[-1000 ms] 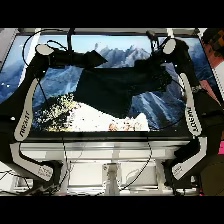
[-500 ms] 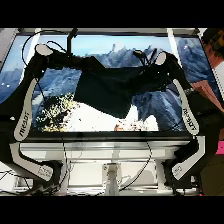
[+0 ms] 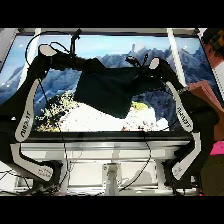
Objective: Fold the clothes and pants, and hang the long-sleeved shirts on hangers.
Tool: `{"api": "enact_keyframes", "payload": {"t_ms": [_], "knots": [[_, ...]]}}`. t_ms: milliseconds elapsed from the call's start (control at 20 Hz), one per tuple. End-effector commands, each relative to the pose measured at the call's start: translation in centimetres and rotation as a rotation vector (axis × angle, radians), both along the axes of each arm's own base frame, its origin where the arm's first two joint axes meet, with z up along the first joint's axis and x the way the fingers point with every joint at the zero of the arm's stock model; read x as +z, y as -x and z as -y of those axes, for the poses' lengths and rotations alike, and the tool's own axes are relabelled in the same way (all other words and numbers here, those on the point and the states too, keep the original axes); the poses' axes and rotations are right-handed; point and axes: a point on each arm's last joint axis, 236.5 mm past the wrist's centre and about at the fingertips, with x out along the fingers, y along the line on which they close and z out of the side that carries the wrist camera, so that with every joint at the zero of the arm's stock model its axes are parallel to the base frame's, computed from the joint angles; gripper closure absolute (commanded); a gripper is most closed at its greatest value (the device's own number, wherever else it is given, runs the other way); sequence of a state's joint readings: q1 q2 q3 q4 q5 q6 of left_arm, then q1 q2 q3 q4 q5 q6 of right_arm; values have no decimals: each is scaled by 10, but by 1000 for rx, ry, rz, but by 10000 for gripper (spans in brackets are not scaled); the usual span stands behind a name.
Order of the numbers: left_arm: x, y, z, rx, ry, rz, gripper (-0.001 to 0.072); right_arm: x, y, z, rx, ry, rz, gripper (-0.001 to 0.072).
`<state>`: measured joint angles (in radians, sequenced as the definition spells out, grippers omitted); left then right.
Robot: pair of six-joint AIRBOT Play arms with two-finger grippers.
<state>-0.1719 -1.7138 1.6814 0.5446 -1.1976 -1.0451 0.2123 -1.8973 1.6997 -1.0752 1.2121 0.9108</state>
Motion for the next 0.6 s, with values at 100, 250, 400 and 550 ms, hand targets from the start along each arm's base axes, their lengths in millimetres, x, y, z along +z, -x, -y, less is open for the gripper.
{"api": "enact_keyframes", "payload": {"t_ms": [100, 250, 400, 550], "knots": [[-1, 1, 1, -2, -1, -2, 25, -1, 10, -6, 30, -18, -34, 24], [-1, 1, 1, -2, -1, -2, 25, -5, 7, -7, 53, -4, -7, 25], [-1, 1, 1, -2, -1, -2, 25, -9, 2, -5, 65, 42, 29, 127], [-1, 1, 1, -2, -1, -2, 25, -12, -1, -7, 82, 78, 65, 330]]}}
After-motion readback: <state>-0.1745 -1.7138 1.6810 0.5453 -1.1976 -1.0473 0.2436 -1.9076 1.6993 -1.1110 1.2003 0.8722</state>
